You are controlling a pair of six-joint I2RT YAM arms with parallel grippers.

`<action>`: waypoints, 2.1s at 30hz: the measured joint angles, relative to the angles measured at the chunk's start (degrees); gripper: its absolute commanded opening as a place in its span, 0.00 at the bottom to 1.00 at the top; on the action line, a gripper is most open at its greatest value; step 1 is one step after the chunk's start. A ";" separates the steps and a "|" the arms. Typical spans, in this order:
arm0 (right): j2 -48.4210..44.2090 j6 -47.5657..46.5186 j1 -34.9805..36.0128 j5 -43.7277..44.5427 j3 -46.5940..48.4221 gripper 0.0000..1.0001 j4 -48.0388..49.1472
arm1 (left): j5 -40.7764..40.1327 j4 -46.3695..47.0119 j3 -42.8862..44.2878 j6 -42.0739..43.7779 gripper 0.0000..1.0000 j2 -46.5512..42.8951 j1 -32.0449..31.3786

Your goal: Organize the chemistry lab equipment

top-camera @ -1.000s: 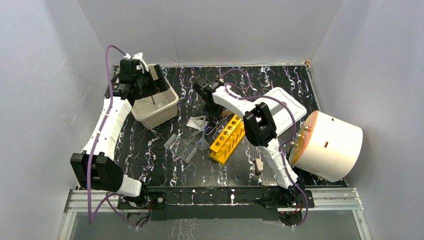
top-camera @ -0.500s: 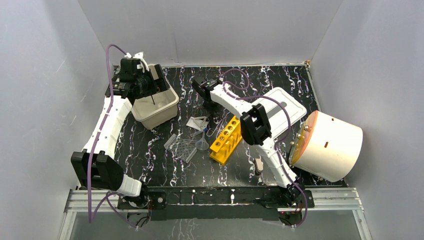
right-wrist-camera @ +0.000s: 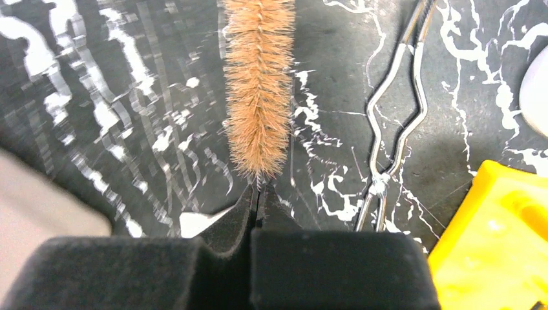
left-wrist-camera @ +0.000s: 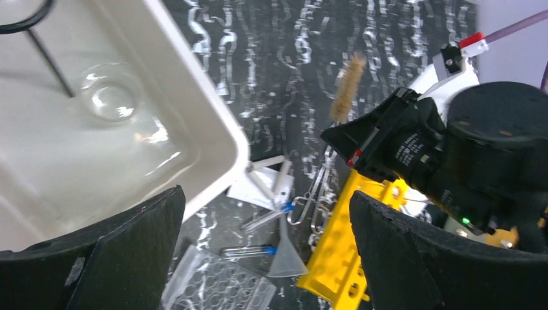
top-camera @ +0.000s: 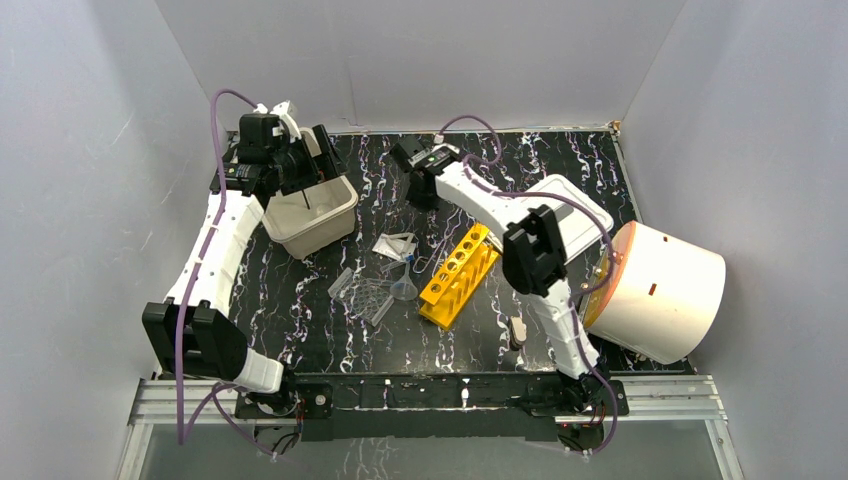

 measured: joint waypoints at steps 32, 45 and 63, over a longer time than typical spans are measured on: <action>-24.17 -15.67 -3.39 -32.98 -21.46 0.00 41.99 | 32.59 29.97 -11.26 -21.73 0.12 6.64 -5.35; -24.68 -16.85 -4.52 -36.61 -24.15 0.72 44.89 | 25.90 23.39 -8.90 -16.79 0.00 6.71 -5.35; -28.65 -19.23 -6.47 -40.39 -27.17 0.72 47.36 | -16.87 -5.51 -0.94 -7.67 0.00 5.70 3.17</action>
